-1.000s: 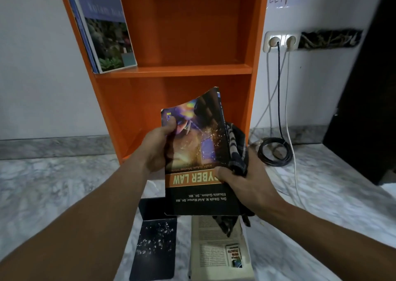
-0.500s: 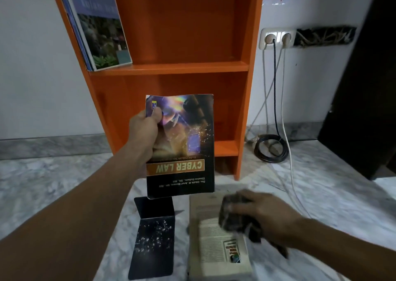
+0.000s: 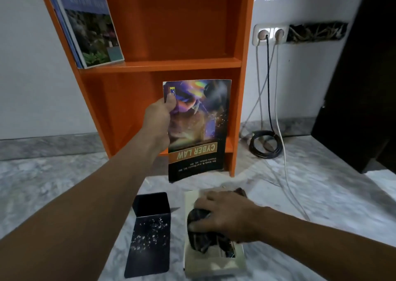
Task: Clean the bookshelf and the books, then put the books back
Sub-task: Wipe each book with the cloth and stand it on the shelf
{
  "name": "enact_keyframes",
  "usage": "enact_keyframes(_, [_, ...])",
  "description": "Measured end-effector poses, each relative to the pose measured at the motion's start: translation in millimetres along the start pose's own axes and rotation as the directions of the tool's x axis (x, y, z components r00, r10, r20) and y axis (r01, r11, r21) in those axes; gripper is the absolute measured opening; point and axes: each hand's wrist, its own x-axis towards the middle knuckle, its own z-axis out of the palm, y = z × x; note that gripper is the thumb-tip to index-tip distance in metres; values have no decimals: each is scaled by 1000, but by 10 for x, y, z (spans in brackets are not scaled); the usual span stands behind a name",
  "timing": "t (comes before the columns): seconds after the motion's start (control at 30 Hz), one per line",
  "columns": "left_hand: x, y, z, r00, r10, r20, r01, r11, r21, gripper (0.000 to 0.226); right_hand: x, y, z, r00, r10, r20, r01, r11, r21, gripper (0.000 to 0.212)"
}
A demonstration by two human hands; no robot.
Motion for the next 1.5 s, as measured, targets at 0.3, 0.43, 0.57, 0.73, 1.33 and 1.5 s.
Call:
enact_keyframes(0.3, [-36, 20, 25, 994, -108, 31, 107, 993, 53, 33, 591, 730, -981, 585, 461, -667, -600, 799, 26, 65])
enact_keyframes(0.43, [-63, 61, -34, 994, -112, -12, 112, 992, -59, 38, 358, 125, -124, 959, 129, -252, -154, 985, -82, 47])
enact_keyframes(0.57, [-59, 81, -183, 992, -116, -49, 114, 993, -36, 33, 212, -98, -303, 978, -31, -208, 23, 999, -39, 34])
enact_keyframes(0.73, [-53, 56, -222, 993, -118, -21, 119, 992, 49, 32, 702, 609, -1088, 565, 424, -708, -568, 822, 39, 66])
enact_keyframes(1.33, [3, 195, -57, 968, -34, -248, 62, 992, 107, 23, 647, 437, -314, 832, 257, -492, -352, 930, -109, 62])
enact_keyframes(1.5, [130, 232, -234, 878, 166, -449, 11, 931, 365, 43, 137, 3, -144, 989, -107, -98, 104, 994, -38, 34])
